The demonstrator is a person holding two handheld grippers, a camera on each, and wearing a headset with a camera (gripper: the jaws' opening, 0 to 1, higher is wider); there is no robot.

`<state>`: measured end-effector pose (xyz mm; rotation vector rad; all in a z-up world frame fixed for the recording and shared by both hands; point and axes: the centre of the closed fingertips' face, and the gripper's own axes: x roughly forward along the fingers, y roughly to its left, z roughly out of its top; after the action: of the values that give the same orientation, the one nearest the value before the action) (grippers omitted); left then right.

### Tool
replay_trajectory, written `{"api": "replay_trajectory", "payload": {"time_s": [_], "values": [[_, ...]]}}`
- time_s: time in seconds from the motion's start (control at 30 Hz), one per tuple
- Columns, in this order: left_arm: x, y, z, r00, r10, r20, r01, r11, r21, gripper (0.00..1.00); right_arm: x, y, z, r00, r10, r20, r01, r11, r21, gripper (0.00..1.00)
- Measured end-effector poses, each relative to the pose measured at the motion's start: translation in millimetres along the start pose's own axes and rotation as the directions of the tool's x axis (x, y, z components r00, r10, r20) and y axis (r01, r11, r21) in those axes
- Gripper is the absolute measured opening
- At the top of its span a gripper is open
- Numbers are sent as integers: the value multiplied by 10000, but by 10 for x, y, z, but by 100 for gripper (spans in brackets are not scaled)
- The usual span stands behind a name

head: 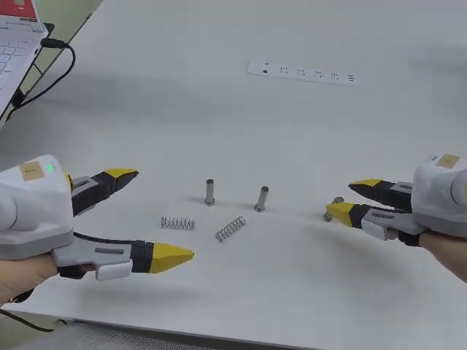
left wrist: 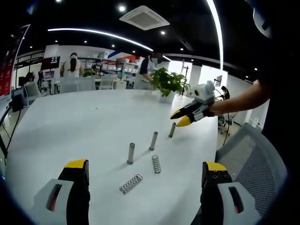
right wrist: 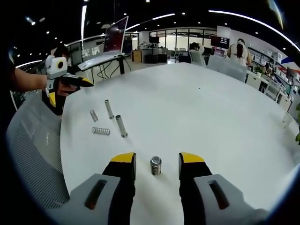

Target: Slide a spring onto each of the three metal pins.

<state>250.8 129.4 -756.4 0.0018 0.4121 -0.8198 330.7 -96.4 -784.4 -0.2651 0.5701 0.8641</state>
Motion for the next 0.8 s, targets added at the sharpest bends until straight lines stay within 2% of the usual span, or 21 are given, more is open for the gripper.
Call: {"api": "replay_trajectory", "payload": {"time_s": [0.33, 0.53, 0.8], "values": [[-2, -13, 45, 10000, -69, 48, 69, 10000, 62, 98, -125, 22, 70, 9995, -3, 310, 7, 9999, -142, 39], [-6, -20, 49, 10000, -75, 35, 75, 9999, 80, 98, -178, 111, 145, 9987, 112, 488, -80, 9977, -666, 40], [-21, -18, 50, 10000, -54, 37, 54, 10000, 51, 98, -239, 243, 247, 9964, 454, 716, -387, 9950, -926, 38]]}}
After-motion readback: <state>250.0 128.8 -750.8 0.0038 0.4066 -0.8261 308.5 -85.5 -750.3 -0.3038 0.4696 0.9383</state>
